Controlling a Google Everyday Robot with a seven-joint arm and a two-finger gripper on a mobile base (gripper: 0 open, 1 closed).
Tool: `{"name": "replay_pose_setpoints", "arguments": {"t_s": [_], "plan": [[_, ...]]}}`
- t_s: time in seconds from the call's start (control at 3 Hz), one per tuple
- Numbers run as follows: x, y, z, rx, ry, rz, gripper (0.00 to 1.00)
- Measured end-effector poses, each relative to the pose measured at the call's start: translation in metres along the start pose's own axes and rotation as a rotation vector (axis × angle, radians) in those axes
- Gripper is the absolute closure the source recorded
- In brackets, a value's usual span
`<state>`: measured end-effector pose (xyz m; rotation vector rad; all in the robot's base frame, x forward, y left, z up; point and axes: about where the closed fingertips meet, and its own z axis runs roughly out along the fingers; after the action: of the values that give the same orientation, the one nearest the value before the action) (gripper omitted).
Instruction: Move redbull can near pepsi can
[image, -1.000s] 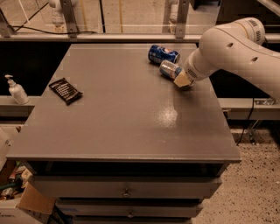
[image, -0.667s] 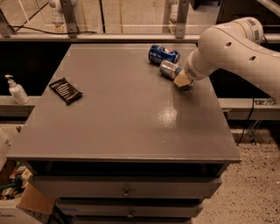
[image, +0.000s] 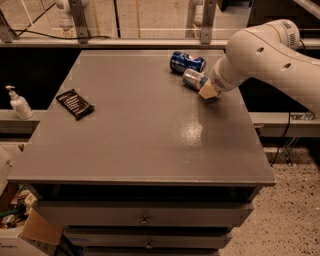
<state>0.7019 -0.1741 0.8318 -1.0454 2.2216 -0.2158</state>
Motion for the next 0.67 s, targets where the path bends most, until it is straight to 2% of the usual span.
{"name": "replay_pose_setpoints", "arguments": {"t_s": [0.33,0.67], "plan": [[-0.0006,0.0005,0.0013,-0.004,0.0,-0.009,0.12],[-0.0009,0.0002,0.0012,-0.006,-0.004,-0.009,0.0]]}}
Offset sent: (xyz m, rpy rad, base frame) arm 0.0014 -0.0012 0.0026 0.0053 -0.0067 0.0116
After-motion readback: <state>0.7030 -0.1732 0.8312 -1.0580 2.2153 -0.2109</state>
